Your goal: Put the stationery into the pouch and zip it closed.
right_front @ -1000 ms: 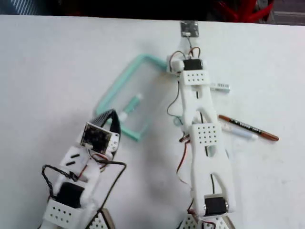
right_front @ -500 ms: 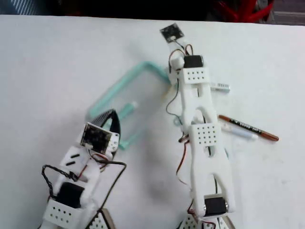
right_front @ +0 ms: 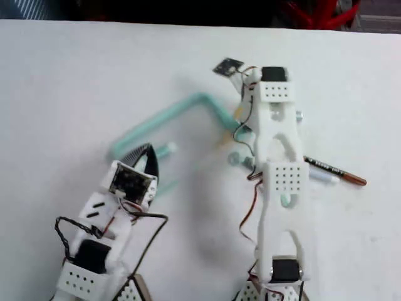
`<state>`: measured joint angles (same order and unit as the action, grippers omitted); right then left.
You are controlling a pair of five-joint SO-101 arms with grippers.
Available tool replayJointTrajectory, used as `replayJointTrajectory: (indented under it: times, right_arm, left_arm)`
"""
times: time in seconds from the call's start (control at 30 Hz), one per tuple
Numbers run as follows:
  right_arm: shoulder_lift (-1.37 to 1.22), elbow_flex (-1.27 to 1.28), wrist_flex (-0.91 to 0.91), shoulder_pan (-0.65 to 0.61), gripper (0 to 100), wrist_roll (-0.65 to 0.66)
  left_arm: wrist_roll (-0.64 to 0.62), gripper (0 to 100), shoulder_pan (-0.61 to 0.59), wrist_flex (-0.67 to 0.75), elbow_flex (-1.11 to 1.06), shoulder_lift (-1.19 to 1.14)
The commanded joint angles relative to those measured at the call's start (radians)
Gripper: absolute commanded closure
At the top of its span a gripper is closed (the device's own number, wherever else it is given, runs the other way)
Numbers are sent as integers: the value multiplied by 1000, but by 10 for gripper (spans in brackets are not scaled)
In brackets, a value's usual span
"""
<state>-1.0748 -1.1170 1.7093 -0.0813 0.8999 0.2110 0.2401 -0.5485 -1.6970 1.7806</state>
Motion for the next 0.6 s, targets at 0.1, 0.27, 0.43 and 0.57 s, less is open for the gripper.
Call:
replayJointTrajectory:
  times: [0.1,0.27,0.43,0.57]
  right_arm:
    - [323,198,13,5,977,68]
    - [437,196,10,-54,934,-54]
    - [401,201,10,-117,738,-166]
    - [335,195,-2,-127,736,-167]
  left_arm:
    - [9,976,-10,-3,2,1]
    - [11,976,-10,-3,2,1]
    - [11,976,-13,-3,2,1]
    - [11,976,-47,2,2,1]
